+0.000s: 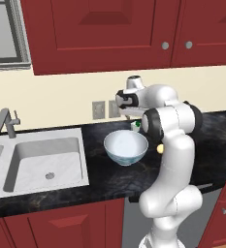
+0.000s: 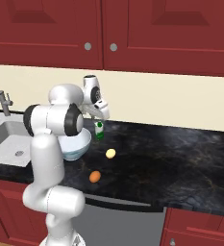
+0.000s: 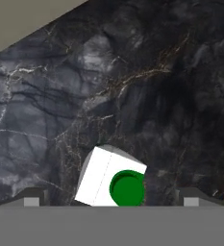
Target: Gather the eggs and milk located in the vicinity of the sink area and place them right next to the bowl.
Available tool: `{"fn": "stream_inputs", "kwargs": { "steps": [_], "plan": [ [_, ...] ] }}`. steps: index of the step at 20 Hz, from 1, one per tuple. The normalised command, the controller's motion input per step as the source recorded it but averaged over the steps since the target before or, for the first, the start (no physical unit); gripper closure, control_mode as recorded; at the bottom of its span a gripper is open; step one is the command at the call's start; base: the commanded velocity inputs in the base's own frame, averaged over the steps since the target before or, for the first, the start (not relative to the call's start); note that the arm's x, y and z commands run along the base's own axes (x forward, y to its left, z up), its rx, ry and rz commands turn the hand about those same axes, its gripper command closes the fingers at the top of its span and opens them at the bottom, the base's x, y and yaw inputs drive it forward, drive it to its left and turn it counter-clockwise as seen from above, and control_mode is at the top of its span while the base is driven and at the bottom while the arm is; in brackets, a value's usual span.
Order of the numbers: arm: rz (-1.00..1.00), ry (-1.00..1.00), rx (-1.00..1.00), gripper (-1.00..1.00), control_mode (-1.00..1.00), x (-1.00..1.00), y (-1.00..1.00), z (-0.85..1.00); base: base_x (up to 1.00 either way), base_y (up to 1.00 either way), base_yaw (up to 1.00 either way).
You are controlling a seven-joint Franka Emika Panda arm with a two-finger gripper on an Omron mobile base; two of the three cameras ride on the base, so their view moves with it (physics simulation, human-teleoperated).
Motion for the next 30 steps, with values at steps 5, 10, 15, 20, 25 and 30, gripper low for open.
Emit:
{"fn": "stream_inputs", "kwargs": {
  "steps": [5, 10, 15, 20, 25, 30],
  "plan": [
    [-0.15, 0.13, 0.0, -1.0, -1.0, 0.0, 0.0, -0.13, 0.0, 0.0, 0.0],
    [-0.06, 0.0, 0.0, -1.0, -1.0, 0.0, 0.0, -0.11, 0.0, 0.0, 0.0],
    [-0.04, 0.0, 0.0, -1.0, -1.0, 0.0, -0.01, -0.15, 0.0, 0.0, 0.0],
    [-0.02, 0.0, 0.0, -1.0, -1.0, 0.0, -0.01, -0.28, 0.0, 0.0, 0.0],
    [0.0, 0.0, 0.0, -1.0, -1.0, 0.0, 0.0, -0.09, 0.0, 0.0, 0.0],
    [0.0, 0.0, 0.0, 1.0, -1.0, 0.0, 0.0, -0.03, 0.0, 0.0, 0.0]
  ]
}}
